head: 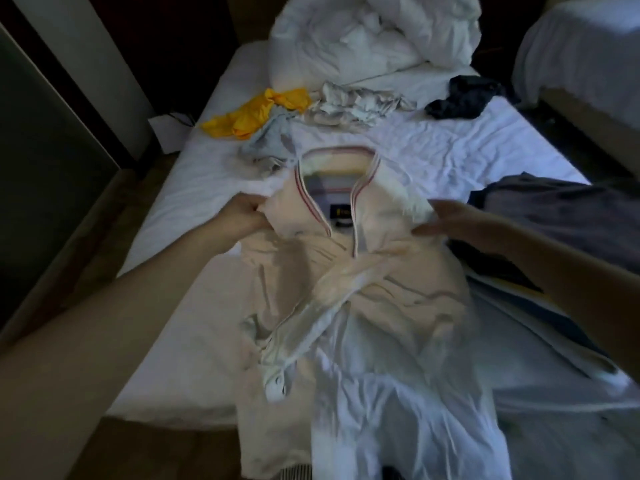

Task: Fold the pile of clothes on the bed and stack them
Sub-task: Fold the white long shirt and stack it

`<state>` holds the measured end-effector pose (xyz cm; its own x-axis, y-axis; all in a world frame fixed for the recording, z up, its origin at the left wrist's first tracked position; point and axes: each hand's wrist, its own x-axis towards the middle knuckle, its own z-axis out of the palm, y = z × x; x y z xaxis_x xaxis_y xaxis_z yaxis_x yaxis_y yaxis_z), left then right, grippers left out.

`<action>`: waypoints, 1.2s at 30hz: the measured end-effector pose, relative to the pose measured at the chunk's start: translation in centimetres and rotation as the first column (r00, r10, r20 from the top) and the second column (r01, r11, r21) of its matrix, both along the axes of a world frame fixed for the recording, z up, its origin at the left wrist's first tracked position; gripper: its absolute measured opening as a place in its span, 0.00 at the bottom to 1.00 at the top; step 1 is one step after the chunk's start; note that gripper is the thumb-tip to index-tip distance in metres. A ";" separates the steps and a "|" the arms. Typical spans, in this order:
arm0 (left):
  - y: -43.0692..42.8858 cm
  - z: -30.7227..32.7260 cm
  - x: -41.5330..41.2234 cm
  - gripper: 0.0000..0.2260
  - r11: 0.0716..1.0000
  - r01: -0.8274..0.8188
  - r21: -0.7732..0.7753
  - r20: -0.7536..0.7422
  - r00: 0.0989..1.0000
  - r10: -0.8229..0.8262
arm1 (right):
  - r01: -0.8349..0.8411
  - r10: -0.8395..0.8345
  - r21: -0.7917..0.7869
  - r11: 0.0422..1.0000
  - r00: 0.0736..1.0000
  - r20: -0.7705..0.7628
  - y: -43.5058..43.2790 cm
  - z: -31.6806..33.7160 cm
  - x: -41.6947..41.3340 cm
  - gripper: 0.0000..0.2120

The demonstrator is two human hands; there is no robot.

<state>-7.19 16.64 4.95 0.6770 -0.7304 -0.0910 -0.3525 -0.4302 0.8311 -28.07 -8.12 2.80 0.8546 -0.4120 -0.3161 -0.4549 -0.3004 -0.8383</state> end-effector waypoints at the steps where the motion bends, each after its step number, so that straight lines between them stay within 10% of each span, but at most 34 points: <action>1: 1.4 -0.7 -1.2 0.17 0.997 0.058 0.054 0.038 0.997 -0.060 | -0.055 0.052 -0.077 0.996 0.998 -0.041 1.1 -0.3 -1.5 0.18; 9: 10.4 -8.3 -9.2 0.11 0.795 0.463 0.393 0.131 0.827 -0.547 | -0.466 0.317 -0.420 0.779 0.870 -0.379 6.7 -5.3 -10.3 0.23; 17: 14.5 -11.4 -13.2 0.06 0.780 0.486 0.395 0.300 0.734 -0.609 | -0.625 0.501 -0.671 0.400 0.762 -0.411 9.5 -8.2 -14.8 0.13; 20: 15.5 -14.2 -15.1 0.22 0.430 0.374 0.822 0.194 0.526 -0.828 | -0.782 0.542 -0.598 0.177 0.584 -0.604 10.5 -10.0 -16.0 0.23; 22: 15.4 -15.1 -15.8 0.24 0.321 0.379 0.868 0.017 0.624 -0.782 | -0.832 0.487 -0.498 0.243 0.549 -0.680 11.3 -10.1 -16.2 0.28; 25: 13.6 -14.8 -16.3 0.18 0.726 0.264 0.634 0.163 0.872 -0.460 | -0.600 0.360 -0.579 0.552 0.798 -0.483 12.7 -9.3 -14.6 0.22; 28: 11.5 -13.5 -19.1 0.25 0.926 0.011 0.376 0.364 0.918 -0.159 | -0.459 0.329 -0.658 0.596 0.888 -0.322 14.3 -10.0 -13.3 0.23; 31: 11.1 -14.1 -22.1 0.27 0.821 0.226 0.524 0.313 0.845 -0.433 | -0.580 0.340 -0.677 0.453 0.815 -0.470 15.8 -13.0 -14.2 0.33; 34: 12.3 -17.0 -22.2 0.24 0.608 0.375 0.700 0.058 0.818 -0.572 | -0.639 0.362 -0.627 0.445 0.769 -0.526 15.5 -15.7 -15.8 0.19; 36: 12.4 -17.9 -21.2 0.22 0.686 0.409 0.601 -0.048 0.876 -0.480 | -0.561 0.370 -0.655 0.506 0.827 -0.423 14.9 -15.5 -15.3 0.19</action>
<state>-28.35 29.08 -12.93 0.3176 -0.7764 -0.5444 -0.6969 -0.5804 0.4211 -43.40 6.77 -12.73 0.9473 -0.1383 -0.2890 -0.1836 -0.9736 -0.1359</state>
